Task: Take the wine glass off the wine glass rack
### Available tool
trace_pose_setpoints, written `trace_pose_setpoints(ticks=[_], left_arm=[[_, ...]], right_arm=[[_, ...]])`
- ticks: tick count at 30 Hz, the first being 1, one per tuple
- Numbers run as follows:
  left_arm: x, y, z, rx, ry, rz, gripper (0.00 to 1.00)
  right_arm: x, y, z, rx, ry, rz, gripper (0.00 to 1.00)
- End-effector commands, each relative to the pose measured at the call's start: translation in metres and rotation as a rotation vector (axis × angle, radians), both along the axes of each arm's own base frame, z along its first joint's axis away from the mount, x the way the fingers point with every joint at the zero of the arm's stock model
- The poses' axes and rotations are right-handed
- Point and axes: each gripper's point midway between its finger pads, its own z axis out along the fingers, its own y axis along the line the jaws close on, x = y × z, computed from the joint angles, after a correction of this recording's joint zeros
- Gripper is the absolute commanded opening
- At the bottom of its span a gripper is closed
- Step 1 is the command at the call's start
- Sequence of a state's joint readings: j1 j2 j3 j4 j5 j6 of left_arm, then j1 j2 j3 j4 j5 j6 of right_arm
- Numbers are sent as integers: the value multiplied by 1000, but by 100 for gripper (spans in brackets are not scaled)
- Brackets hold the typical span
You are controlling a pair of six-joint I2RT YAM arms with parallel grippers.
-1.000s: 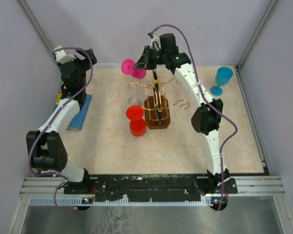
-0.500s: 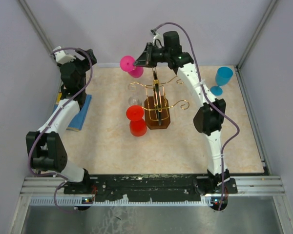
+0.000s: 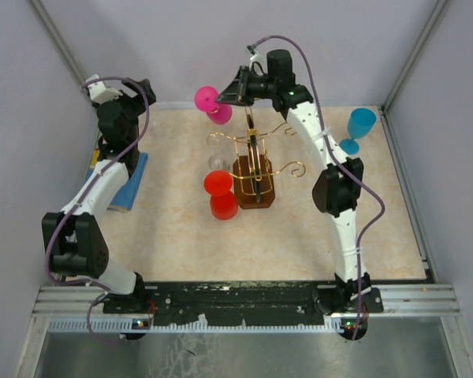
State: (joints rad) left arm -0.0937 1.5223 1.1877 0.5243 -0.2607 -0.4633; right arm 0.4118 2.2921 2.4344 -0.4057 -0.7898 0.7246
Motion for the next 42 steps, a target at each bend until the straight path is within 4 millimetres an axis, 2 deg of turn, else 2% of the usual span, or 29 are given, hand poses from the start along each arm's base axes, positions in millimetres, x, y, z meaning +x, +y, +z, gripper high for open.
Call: trace_pose_setpoints(ticks=[1, 5, 13, 19, 25, 29, 37, 42], left_arm=[[-3, 1, 18, -3, -58, -5, 93], [-2, 0, 17, -5, -54, -11, 93], [-3, 1, 18, -6, -55, -11, 93], [-3, 0, 15, -12, -49, -16, 93], [-4, -1, 17, -16, -51, -24, 92], [-6, -4, 21, -10, -47, -38, 89], [-11, -5, 28, -22, -37, -50, 89], [-15, -6, 30, -30, -29, -52, 90]], right_arm=[[-2, -23, 47, 38, -136, -35, 0], [-2, -35, 41, 22, -120, -50, 0], [-11, -54, 46, 14, -134, -69, 0], [-23, -62, 56, 29, -157, -65, 0], [-42, -70, 67, 31, -170, -53, 0], [-57, -76, 66, 22, -164, -37, 0], [-95, -76, 80, 106, -167, 60, 0], [-104, -72, 83, 158, -139, 120, 0]])
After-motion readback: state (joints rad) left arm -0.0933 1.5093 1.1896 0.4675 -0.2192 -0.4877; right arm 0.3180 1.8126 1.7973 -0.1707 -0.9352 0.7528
